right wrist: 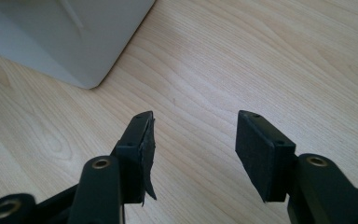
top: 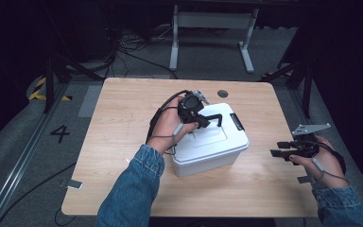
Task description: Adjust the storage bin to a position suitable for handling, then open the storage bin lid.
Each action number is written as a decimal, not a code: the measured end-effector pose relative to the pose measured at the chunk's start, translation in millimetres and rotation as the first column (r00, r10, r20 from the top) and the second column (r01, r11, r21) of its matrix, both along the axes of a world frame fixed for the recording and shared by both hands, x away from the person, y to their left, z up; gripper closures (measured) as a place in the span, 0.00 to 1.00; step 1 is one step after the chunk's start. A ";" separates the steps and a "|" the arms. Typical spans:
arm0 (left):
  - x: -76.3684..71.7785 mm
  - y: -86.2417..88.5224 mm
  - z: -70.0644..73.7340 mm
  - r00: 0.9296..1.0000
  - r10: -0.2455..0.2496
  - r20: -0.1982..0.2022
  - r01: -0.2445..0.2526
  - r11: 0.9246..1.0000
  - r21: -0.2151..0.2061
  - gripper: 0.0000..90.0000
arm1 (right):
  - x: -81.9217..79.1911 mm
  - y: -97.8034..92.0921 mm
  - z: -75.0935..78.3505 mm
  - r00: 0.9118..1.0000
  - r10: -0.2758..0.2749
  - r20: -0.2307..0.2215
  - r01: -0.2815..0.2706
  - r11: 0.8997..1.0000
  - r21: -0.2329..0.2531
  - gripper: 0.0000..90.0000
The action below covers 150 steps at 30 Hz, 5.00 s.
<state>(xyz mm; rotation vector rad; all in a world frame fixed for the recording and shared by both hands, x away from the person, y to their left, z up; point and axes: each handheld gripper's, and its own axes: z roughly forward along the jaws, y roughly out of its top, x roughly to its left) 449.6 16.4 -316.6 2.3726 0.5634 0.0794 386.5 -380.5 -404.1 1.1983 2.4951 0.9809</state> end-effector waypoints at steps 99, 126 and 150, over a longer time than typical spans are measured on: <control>-5.9 179.1 50.7 0.912 0.389 0.133 -0.366 0.915 -0.168 0.93 | 8.2 15.1 -10.9 0.999 0.036 -0.030 -0.036 0.999 -0.015 0.53; 15.3 238.4 -9.8 0.848 0.528 0.056 -0.519 0.846 -0.122 0.93 | 7.9 15.2 -13.8 0.999 0.035 -0.040 -0.036 0.999 -0.019 0.53; 19.5 244.4 -69.6 0.853 0.522 0.015 -0.515 0.846 -0.141 0.92 | 6.9 15.9 -15.7 0.998 0.038 -0.045 -0.039 0.999 -0.025 0.53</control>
